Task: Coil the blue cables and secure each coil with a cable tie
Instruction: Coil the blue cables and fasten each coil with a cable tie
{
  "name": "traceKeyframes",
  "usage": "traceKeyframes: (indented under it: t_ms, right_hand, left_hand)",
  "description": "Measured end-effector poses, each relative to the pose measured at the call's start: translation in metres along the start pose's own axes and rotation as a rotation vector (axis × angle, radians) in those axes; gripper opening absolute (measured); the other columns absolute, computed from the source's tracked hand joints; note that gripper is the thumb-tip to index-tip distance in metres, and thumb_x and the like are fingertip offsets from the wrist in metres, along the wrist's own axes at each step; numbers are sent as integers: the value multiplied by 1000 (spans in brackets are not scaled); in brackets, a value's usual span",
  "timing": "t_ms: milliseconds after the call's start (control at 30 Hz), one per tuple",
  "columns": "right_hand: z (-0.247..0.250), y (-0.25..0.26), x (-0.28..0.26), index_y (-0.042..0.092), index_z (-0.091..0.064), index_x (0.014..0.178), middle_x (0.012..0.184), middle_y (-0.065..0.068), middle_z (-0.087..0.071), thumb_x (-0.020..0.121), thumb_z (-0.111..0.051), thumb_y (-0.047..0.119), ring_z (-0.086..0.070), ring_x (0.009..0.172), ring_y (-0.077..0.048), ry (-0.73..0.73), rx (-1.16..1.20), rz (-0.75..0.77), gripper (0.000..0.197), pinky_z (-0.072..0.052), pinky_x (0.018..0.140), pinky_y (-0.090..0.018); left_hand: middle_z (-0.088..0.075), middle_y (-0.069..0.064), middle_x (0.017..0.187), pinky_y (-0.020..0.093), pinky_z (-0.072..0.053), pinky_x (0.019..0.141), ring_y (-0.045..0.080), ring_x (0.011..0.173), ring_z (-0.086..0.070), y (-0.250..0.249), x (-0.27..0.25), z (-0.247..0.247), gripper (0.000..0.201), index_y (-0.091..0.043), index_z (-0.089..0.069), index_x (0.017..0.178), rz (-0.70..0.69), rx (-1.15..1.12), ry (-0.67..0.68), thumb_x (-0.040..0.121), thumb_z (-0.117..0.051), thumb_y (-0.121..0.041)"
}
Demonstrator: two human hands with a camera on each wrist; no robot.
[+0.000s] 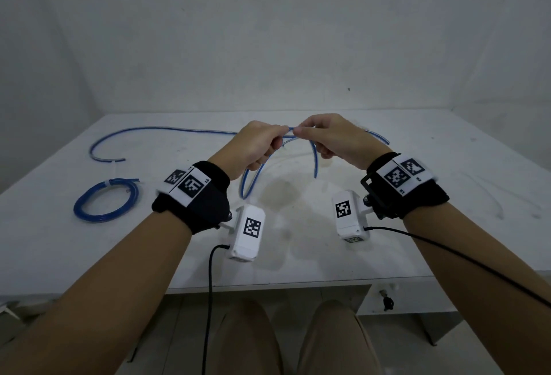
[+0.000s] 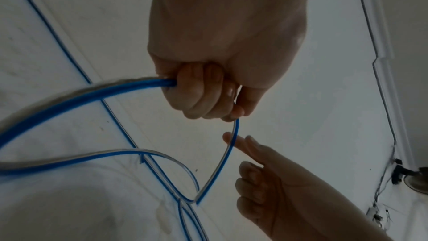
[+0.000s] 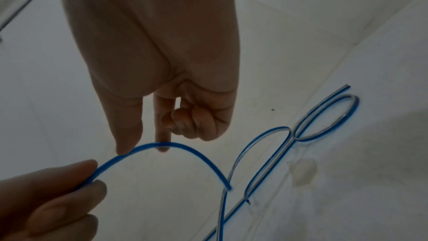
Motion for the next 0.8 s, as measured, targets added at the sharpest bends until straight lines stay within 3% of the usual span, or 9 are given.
traceKeyframes:
  t_ms: [100,167,233,333,400,500,567,633,800]
  right_hand:
    - [-4,0,-3,11,-55,80,56,2,-38,95,-55,38,-33,51,-14,55,-27,-32,30,-29,51,-25]
    - [-4,-3,-3,14,-48,74,56,1,-38,97,-51,38,-31,50,-15,62,88,-45,33,-28,51,-26]
    - [-1,-4,-4,16,-45,72,58,-2,-47,99,-49,35,-36,47,-14,8,238,-52,33,-31,50,-25]
    - [4,-4,-5,14,-51,75,65,-6,-55,100,-48,30,-45,45,-12,-33,372,-60,29,-38,49,-23]
    - [5,-5,-5,12,-63,79,71,-3,-53,99,-51,30,-46,51,-12,-26,324,-58,29,-41,53,-22]
    - [6,-9,-4,15,-74,84,75,2,-49,95,-56,33,-34,59,-11,-15,149,-49,29,-32,57,-22]
    - [3,-10,-4,13,-72,82,64,2,-42,96,-54,31,-32,56,-12,22,156,-92,29,-28,55,-24]
    - [-1,-10,-4,10,-66,79,57,1,-46,98,-51,27,-39,53,-14,39,211,-123,30,-34,55,-24]
    - [1,-7,-5,7,-64,83,66,-5,-63,99,-50,22,-58,54,-13,-53,332,-85,26,-50,56,-20]
  left_hand:
    - [-27,-8,46,20,-19,41,10,42,-20,-2,2,-3,40,-16,-43,62,-41,-74,-7,96,-53,-35]
    - [-29,-7,49,21,-30,45,12,43,-26,0,5,-1,40,-17,-42,62,-66,-177,-41,95,-57,-36]
    - [-33,-5,52,23,-37,53,13,46,-34,6,9,1,40,-18,-42,62,-68,-299,-60,95,-57,-35]
    - [-40,-5,52,24,-36,58,14,51,-39,19,14,1,39,-17,-48,64,-3,-437,-87,98,-51,-34]
    - [-39,-6,52,23,-33,55,13,53,-38,23,16,0,38,-18,-48,66,23,-474,-113,100,-48,-33]
    - [-39,-9,52,23,-29,52,10,52,-37,25,18,2,36,-19,-48,67,30,-468,-148,100,-47,-33]
    - [-40,-8,54,23,-30,53,10,53,-39,24,18,3,34,-19,-50,68,30,-495,-142,100,-47,-33]
    - [-43,-6,57,23,-33,55,10,54,-43,22,19,2,34,-18,-52,70,21,-545,-118,100,-47,-32]
    - [-52,-2,63,26,-46,67,14,59,-60,25,22,2,35,-15,-56,74,6,-589,-103,102,-44,-32]
Point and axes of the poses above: each hand's wrist, its own x-axis towards the middle knuckle, its own z-axis out of the back of the hand, y = z × x, the point moved 3 cm from there along x, towards the middle knuckle
